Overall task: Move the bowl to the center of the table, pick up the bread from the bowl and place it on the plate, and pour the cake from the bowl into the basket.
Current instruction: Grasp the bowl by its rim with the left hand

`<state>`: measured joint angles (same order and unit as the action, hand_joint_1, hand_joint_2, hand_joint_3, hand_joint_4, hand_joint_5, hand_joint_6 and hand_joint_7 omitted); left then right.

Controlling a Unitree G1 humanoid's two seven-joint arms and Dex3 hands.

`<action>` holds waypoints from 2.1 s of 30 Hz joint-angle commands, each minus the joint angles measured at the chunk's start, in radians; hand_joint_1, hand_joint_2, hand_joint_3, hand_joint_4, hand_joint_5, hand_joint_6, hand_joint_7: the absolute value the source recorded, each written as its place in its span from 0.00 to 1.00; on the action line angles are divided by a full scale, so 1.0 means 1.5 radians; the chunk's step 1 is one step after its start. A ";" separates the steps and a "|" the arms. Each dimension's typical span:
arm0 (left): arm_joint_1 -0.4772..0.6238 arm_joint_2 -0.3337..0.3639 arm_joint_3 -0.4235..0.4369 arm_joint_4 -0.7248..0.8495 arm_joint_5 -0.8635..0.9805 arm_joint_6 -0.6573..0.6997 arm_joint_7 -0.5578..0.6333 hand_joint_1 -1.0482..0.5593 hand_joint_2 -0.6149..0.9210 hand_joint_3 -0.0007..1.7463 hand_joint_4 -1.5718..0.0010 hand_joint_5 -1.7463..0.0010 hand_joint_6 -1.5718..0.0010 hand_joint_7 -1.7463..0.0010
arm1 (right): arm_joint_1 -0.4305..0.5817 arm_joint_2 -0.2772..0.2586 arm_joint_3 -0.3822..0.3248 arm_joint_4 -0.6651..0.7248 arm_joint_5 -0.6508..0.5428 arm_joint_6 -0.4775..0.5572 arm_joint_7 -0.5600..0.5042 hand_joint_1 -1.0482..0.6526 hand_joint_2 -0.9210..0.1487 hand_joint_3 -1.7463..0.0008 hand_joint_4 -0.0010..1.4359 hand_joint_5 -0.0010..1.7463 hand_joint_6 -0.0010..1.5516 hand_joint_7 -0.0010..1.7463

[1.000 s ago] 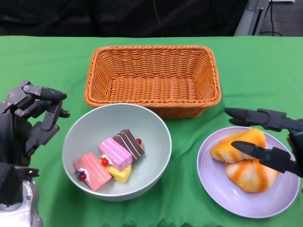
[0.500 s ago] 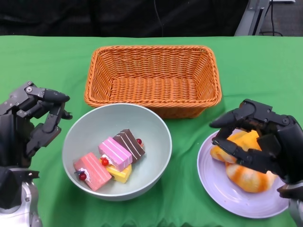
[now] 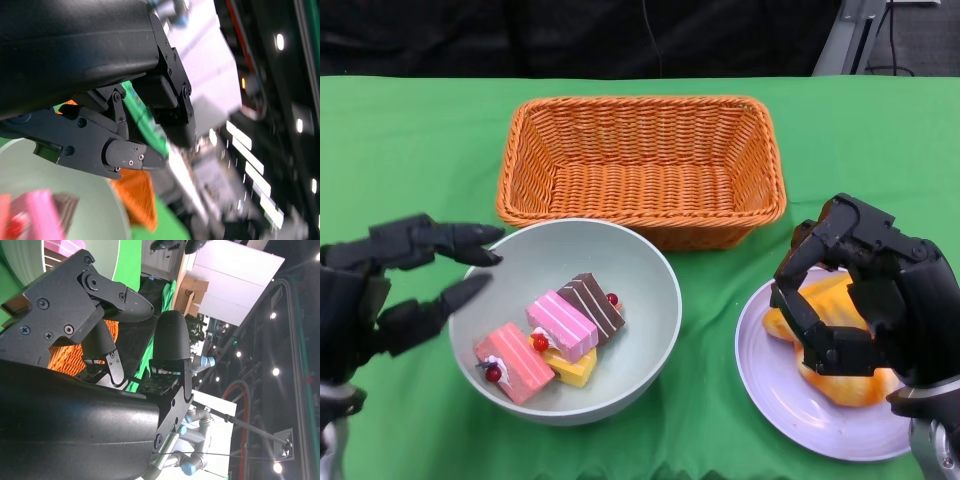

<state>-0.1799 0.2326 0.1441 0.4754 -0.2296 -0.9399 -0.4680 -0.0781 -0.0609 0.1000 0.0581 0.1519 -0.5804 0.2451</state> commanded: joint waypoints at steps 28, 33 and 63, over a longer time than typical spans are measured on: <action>0.060 0.160 0.082 -0.064 0.425 -0.317 0.055 0.24 1.00 0.12 0.41 0.93 0.42 0.97 | 0.021 0.028 -0.023 -0.002 -0.004 0.010 0.004 0.46 0.42 0.45 0.47 0.94 0.38 0.84; 0.066 0.143 0.104 -0.094 0.524 -0.293 0.115 0.26 1.00 0.10 0.37 0.90 0.41 0.97 | 0.030 0.033 -0.020 -0.016 -0.019 0.019 -0.005 0.47 0.47 0.40 0.47 0.94 0.38 0.85; 0.061 0.234 -0.121 -0.258 0.702 0.044 0.223 0.26 1.00 0.11 0.53 0.50 0.37 0.99 | 0.047 0.051 -0.003 -0.017 -0.046 -0.041 -0.019 0.45 0.56 0.32 0.48 0.97 0.39 0.86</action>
<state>-0.0727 0.5551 -0.0233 0.0991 0.8082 -0.8883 -0.1441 -0.0117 0.0156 0.0997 0.0319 0.0874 -0.6270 0.2250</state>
